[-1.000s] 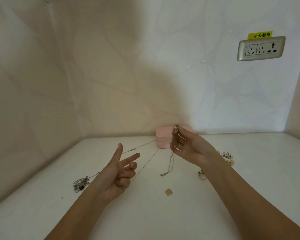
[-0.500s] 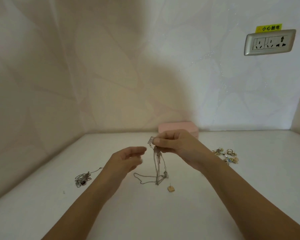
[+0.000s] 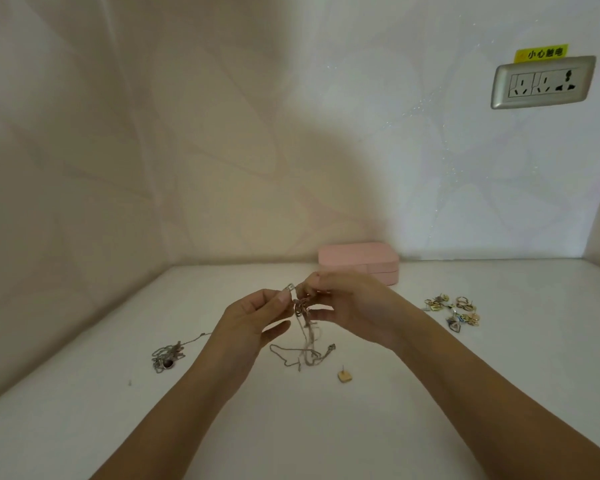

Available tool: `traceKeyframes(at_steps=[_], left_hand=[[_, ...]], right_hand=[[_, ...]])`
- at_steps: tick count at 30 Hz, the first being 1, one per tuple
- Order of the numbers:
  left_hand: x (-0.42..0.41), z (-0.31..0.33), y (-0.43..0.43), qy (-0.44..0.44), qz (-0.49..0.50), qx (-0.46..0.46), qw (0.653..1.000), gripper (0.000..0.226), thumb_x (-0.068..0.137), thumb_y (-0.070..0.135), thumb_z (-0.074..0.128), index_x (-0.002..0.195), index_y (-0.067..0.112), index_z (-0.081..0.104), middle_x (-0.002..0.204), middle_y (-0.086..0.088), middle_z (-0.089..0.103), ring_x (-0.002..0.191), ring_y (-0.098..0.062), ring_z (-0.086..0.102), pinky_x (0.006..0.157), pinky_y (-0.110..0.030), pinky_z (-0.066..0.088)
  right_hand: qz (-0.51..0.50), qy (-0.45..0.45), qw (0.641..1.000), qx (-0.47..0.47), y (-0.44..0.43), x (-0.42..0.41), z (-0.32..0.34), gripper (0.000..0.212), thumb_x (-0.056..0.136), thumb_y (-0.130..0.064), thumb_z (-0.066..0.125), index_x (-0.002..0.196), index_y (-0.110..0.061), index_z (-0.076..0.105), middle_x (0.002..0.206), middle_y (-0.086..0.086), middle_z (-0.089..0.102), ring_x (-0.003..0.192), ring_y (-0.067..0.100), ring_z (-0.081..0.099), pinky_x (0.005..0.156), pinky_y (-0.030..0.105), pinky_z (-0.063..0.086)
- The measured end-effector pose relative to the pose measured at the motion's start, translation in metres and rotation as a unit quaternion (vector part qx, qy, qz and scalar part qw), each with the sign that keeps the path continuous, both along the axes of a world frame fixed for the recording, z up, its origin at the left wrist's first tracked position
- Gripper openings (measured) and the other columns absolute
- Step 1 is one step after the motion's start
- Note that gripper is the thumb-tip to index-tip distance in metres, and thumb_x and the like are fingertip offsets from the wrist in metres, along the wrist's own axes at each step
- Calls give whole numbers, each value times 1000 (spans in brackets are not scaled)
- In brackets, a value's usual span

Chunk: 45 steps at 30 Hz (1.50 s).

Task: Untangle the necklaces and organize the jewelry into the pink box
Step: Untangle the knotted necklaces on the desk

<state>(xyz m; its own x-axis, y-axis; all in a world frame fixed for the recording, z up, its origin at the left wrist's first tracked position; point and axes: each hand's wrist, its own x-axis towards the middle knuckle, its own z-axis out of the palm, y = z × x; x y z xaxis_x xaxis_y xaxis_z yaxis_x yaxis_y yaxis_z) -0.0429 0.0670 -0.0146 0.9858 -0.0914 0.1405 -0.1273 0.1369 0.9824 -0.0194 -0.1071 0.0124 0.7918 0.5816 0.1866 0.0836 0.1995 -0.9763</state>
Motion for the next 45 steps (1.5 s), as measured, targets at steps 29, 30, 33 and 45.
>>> traceKeyframes(at_steps=[29, 30, 33, 45], left_hand=[[-3, 2, -3, 7, 27, -22, 999, 23, 92, 21, 54, 73, 8, 57, 68, 0, 62, 66, -9, 61, 66, -23, 51], [-4, 2, -4, 6, 27, -26, 999, 24, 93, 22, 54, 74, 8, 56, 69, -1, 61, 66, -9, 59, 65, -23, 51], [-3, 3, -5, 20, 27, -47, 998, 24, 94, 24, 52, 77, 8, 57, 73, -2, 59, 67, -11, 56, 62, -25, 47], [-6, 14, 3, 70, -8, -207, 976, 15, 86, 26, 54, 77, 14, 54, 57, 4, 45, 41, -5, 31, 35, -14, 23]], right_hand=[[-131, -52, 978, -153, 9, -4, -4, 12, 80, 2, 69, 89, -6, 70, 77, 5, 69, 71, 11, 64, 76, 22, 55], [-146, -61, 973, -166, 9, -5, -5, 10, 81, 1, 68, 87, -7, 70, 75, 5, 69, 70, 11, 64, 75, 21, 54], [-182, -97, 959, -194, 12, -6, -5, 11, 83, -3, 67, 82, -13, 70, 74, 3, 69, 68, 11, 62, 73, 19, 53], [-95, -86, 984, -124, 18, -10, -8, 1, 90, -11, 64, 89, -11, 66, 72, -4, 59, 52, 8, 48, 58, 20, 44]])
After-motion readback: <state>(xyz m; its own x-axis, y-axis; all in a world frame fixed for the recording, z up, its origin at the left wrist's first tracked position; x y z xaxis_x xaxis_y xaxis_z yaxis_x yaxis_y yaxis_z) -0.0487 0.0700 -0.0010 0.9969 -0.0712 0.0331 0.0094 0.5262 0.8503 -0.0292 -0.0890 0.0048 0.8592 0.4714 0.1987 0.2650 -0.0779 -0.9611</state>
